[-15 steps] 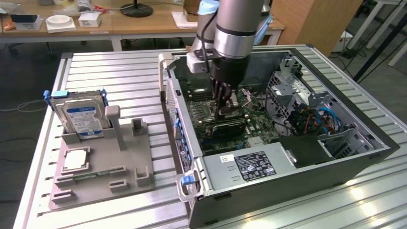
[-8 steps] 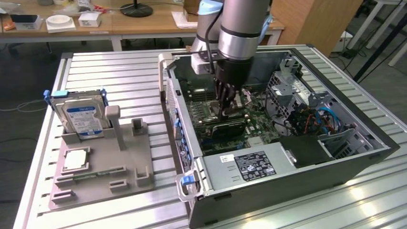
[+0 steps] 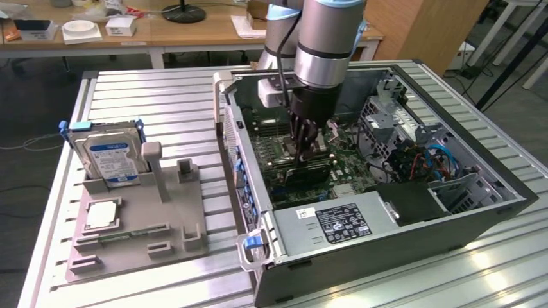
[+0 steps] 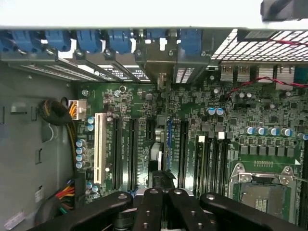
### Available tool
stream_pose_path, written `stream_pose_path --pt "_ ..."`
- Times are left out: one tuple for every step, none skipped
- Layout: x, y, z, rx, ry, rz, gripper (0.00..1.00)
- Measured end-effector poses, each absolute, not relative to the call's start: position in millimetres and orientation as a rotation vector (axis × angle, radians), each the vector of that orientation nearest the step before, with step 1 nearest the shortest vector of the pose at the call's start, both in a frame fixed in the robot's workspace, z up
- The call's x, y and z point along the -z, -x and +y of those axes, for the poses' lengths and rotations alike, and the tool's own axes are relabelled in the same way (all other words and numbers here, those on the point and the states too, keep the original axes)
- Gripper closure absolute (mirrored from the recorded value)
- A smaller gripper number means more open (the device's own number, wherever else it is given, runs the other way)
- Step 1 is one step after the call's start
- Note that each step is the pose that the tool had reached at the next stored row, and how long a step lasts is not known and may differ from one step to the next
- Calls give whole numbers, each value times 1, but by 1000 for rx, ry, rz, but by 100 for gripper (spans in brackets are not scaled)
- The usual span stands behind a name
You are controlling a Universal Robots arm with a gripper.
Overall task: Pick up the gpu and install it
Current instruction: 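Press down on the gpu until it lock into place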
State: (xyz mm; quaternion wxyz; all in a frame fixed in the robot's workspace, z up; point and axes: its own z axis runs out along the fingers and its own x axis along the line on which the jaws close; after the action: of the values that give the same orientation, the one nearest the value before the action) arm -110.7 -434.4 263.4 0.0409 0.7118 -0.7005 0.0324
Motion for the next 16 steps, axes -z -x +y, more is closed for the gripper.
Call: stream_pose_path --pt "-263 111 -434 -99 -2180 -2145 89" --pt "-263 111 -434 -99 -2179 -2145 89" --pt "-263 111 -434 -99 -2179 -2144 89" --pt "-262 111 -434 -99 -2180 -2145 89" --pt "-262 111 -434 -99 -2179 -2145 89" --pt "-261 111 -434 -99 -2179 -2145 89" --pt "-261 111 -434 -99 -2179 -2144 89" --pt "-261 111 -434 -99 -2179 -2144 89" --pt "-261 111 -434 -98 -2179 -2145 89" --pt "-261 111 -434 -98 -2180 -2145 89" --pt "-261 111 -434 -98 -2180 -2145 89" --pt "-262 111 -434 -98 -2180 -2146 89" --pt "-262 111 -434 -98 -2180 -2146 89" --pt "-262 111 -434 -98 -2180 -2145 89" --pt "-262 111 -434 -98 -2180 -2145 89" --pt "-261 111 -435 -98 -2179 -2145 89"
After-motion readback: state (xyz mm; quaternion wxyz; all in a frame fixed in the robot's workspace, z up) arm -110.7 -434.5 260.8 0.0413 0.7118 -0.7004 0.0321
